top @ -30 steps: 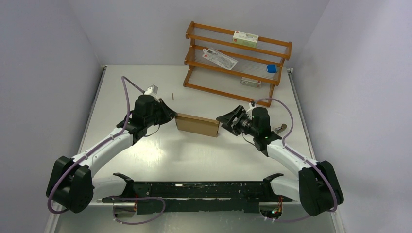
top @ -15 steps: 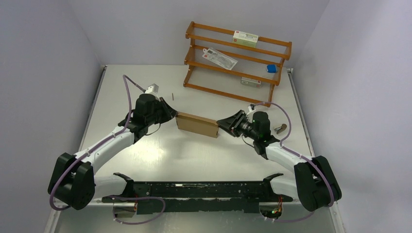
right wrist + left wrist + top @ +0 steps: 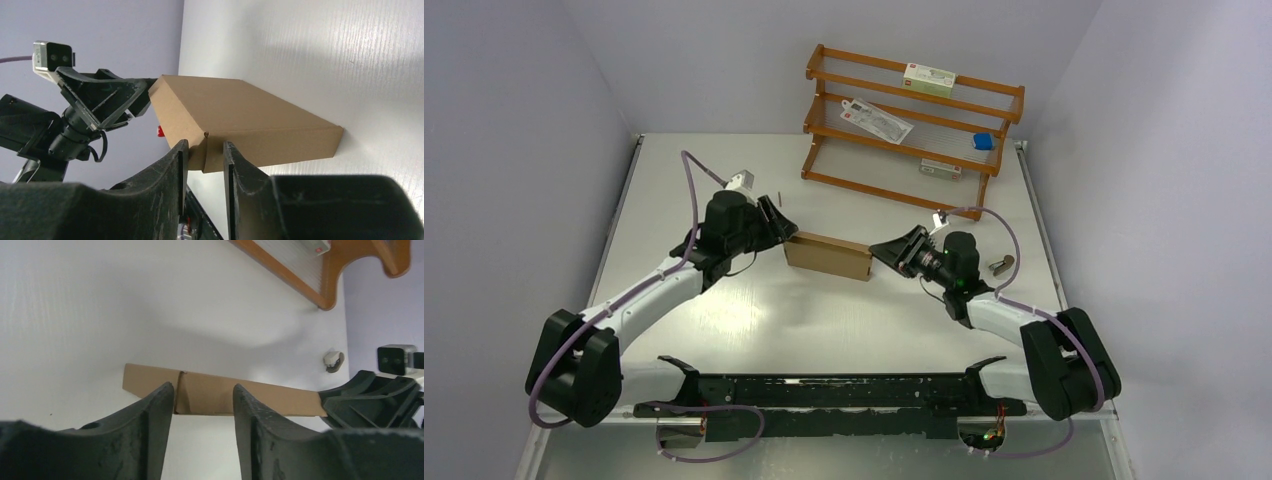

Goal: Fold the paper box

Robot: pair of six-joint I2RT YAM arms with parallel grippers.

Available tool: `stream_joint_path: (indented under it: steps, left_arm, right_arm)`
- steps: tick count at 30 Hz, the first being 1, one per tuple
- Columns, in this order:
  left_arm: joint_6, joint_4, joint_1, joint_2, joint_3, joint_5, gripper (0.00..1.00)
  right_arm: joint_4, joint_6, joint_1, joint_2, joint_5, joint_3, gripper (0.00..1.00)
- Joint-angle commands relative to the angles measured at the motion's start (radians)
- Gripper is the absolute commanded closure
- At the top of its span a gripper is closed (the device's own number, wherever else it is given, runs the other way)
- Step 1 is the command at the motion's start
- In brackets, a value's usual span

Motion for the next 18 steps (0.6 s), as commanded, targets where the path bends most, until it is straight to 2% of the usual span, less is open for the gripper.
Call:
stream_joint_path:
  steps: [1, 12, 14, 18]
  left_arm:
    - [0.039, -0.117, -0.009, 0.041, 0.004, 0.0, 0.45]
    - [0.019, -0.103, -0.009, 0.039, -0.03, 0.009, 0.44]
    - [0.015, -0.091, -0.006, 0.036, -0.027, 0.008, 0.43]
    - [0.039, -0.117, 0.02, 0.035, 0.032, 0.007, 0.36]
  right_arm:
    - [-0.079, -0.088, 0.001, 0.054, 0.024, -0.024, 0.75]
    - [-0.067, -0.108, 0.0, 0.092, 0.045, 0.001, 0.76]
    - [-0.079, -0.11, 0.0, 0.09, 0.039, 0.022, 0.71]
    - [-0.16, -0.129, -0.002, 0.06, 0.051, 0.082, 0.53]
